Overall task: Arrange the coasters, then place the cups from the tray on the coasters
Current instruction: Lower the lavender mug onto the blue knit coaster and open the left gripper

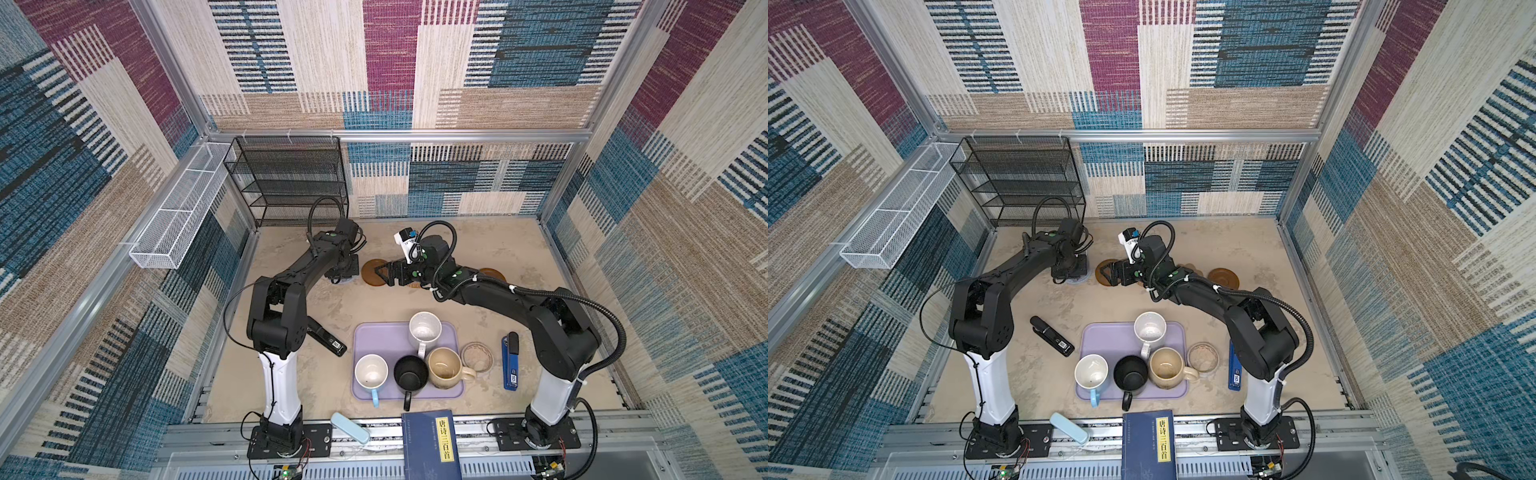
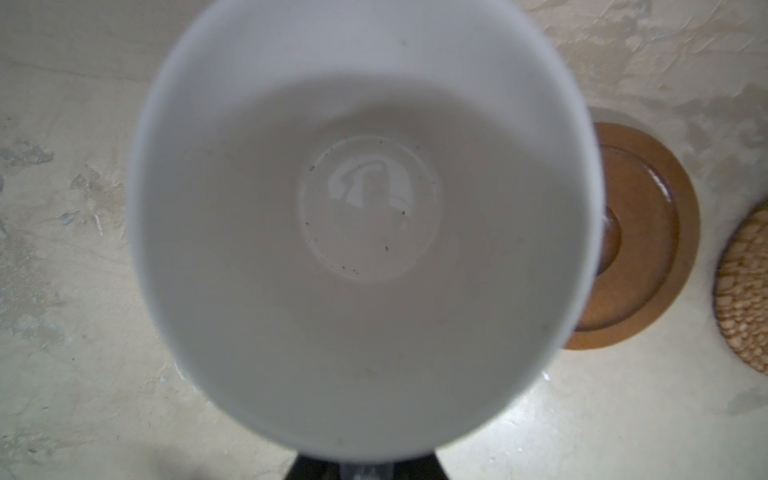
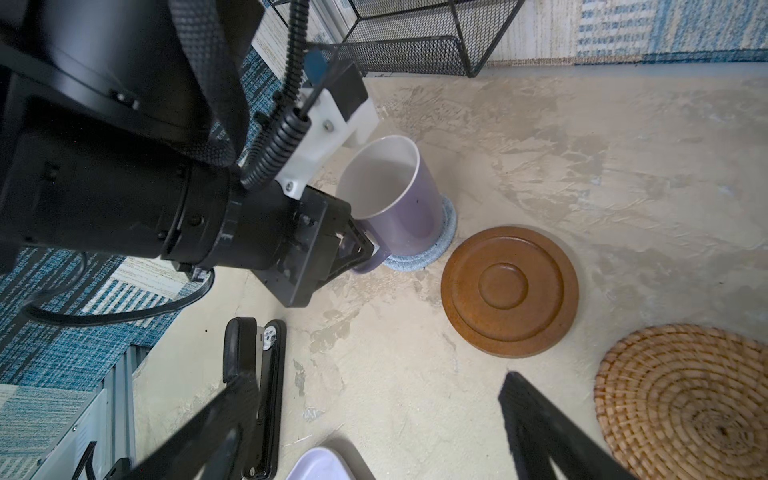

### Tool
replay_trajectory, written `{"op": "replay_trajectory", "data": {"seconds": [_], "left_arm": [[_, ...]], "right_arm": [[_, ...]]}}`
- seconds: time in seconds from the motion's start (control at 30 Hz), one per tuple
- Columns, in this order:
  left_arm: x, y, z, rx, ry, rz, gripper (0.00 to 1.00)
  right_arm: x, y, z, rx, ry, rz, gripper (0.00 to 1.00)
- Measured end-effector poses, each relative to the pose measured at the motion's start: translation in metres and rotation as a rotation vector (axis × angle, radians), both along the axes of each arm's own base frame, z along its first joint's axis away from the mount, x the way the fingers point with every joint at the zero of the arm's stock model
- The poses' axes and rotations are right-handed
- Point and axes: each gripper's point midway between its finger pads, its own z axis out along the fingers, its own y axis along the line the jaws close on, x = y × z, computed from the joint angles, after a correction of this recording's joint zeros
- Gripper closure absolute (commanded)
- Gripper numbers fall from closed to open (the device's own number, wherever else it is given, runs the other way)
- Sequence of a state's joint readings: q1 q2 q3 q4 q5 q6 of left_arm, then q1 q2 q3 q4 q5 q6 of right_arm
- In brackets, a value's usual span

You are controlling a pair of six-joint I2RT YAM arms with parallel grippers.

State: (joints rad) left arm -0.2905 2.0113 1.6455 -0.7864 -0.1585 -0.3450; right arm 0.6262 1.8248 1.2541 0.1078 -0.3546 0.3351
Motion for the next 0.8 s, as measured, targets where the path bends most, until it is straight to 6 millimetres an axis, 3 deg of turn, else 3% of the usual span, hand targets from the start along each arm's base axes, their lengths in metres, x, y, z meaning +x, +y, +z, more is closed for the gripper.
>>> {"op": "replay_trajectory", "data": {"seconds": [0.23,0.57,0.63,0.73,0.8], "left_arm": [[0.002,0.009,-0.002,-0.017,-0.008,0.021,1.00],[0.002,0.005,-0.011,-0.031,0.003,0.008,0.98],[0.002,0.005,-0.011,-0.031,0.002,0.008,0.87],[0.001,0.005,-0.012,-0.030,0.004,0.008,0.55],[-0.001,0.006,-0.010,-0.031,0.004,0.009,0.41]], "right_arm": [[0.000,-0.002,-0.006,-0.009,0.008,-0.007,0.07],[-0.002,-0.007,-0.010,-0.023,0.011,-0.024,0.07],[-0.001,-0.008,-0.010,-0.026,0.008,-0.032,0.07],[-0.002,-0.008,-0.009,-0.027,0.010,-0.032,0.06],[-0.002,-0.009,-0.007,-0.028,0.011,-0.032,0.06]]}}
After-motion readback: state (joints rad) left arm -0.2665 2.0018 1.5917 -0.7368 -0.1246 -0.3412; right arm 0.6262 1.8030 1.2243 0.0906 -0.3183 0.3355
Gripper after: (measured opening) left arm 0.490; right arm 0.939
